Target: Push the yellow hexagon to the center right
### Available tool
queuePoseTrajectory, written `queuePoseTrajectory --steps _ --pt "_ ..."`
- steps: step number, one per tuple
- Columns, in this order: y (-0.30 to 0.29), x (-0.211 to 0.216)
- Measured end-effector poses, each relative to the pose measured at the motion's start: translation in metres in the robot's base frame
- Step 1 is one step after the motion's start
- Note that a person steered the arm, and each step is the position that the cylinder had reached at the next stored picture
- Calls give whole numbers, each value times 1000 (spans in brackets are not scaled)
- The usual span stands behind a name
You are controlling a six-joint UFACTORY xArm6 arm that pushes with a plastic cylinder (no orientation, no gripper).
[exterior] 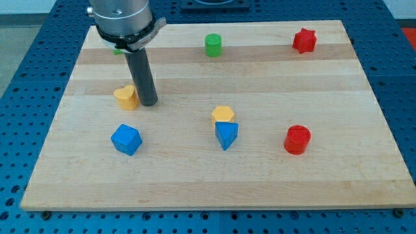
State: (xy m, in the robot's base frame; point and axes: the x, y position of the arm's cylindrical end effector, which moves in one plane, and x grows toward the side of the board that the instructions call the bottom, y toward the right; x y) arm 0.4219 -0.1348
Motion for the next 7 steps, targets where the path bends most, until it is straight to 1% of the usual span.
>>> queuePoseTrajectory --steps 2,4,5,6,7 --pt "-41 0" --pt "-53 0" --pt "-41 4" --pt "-11 22" --pt "-5 26"
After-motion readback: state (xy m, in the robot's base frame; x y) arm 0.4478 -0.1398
